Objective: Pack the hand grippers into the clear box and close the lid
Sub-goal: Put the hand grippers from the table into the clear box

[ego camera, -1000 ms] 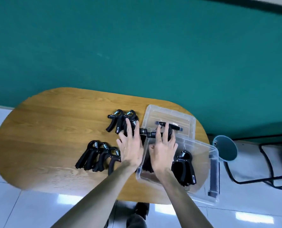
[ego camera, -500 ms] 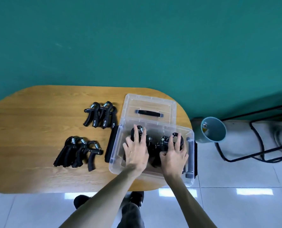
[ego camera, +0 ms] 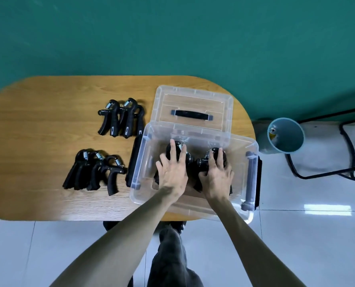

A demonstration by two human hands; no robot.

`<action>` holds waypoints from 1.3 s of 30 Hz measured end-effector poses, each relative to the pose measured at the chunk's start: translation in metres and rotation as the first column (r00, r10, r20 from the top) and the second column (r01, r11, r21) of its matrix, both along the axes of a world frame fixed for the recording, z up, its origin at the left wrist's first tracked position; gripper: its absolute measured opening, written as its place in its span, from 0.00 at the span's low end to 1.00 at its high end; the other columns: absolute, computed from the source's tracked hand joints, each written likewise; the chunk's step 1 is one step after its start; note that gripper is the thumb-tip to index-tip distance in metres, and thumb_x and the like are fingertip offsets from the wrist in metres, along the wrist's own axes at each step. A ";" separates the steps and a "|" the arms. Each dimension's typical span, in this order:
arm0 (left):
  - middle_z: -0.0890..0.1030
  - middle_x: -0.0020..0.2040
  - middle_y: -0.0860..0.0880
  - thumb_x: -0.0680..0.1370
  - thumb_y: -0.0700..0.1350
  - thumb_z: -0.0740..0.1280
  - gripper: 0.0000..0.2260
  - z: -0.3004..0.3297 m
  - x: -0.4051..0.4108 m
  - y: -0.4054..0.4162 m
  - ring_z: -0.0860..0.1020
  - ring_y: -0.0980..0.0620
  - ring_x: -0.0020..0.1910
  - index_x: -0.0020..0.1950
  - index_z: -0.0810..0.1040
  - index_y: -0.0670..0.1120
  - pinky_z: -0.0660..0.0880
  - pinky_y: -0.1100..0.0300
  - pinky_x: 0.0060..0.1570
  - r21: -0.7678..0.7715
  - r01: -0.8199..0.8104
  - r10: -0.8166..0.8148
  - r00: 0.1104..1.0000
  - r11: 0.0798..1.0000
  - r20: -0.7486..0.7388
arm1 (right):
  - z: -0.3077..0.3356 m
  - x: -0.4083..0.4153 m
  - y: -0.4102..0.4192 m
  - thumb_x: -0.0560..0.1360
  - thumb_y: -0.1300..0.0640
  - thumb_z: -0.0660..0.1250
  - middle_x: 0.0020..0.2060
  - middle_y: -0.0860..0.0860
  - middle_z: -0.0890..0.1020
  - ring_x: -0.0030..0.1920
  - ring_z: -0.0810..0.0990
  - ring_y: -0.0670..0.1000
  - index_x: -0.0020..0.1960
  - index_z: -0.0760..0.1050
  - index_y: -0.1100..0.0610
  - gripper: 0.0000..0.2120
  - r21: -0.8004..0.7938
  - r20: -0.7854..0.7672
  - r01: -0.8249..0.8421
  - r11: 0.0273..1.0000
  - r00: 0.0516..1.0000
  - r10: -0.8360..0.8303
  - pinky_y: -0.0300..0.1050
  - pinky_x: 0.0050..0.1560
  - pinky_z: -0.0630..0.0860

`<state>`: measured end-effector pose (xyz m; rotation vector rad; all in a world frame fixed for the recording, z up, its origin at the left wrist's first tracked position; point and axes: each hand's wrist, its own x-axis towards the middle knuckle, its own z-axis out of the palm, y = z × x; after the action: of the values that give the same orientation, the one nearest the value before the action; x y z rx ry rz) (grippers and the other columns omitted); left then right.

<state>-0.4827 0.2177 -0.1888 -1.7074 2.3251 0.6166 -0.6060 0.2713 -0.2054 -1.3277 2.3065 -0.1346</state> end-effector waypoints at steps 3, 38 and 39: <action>0.36 0.82 0.42 0.74 0.30 0.62 0.43 -0.006 -0.001 0.001 0.65 0.41 0.59 0.83 0.48 0.52 0.68 0.44 0.61 -0.009 0.009 -0.009 1.000 1.000 0.005 | -0.003 -0.002 0.003 0.73 0.60 0.68 0.80 0.56 0.50 0.72 0.60 0.69 0.79 0.56 0.56 0.38 -0.039 0.026 -0.024 0.999 0.999 0.025 0.65 0.64 0.64; 0.63 0.78 0.45 0.86 0.49 0.53 0.22 0.087 0.195 -0.075 0.72 0.42 0.67 0.80 0.58 0.55 0.80 0.47 0.55 -0.215 0.059 -0.096 0.981 0.975 -0.166 | 0.110 0.171 -0.082 0.77 0.57 0.61 0.71 0.63 0.67 0.58 0.73 0.66 0.72 0.66 0.54 0.23 -0.179 -0.297 -0.301 0.937 0.924 0.240 0.60 0.52 0.77; 0.63 0.78 0.45 0.86 0.50 0.53 0.22 0.087 0.210 -0.078 0.73 0.41 0.66 0.80 0.58 0.55 0.81 0.47 0.54 -0.217 0.047 -0.084 0.983 0.975 -0.162 | 0.111 0.186 -0.087 0.77 0.58 0.61 0.71 0.63 0.67 0.57 0.73 0.66 0.71 0.66 0.55 0.22 -0.170 -0.296 -0.306 0.937 0.923 0.247 0.60 0.52 0.77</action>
<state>-0.2728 0.1392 -0.1019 -1.7164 2.6405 0.5381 -0.4201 0.1839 -0.0947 -1.8740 2.3399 -0.1157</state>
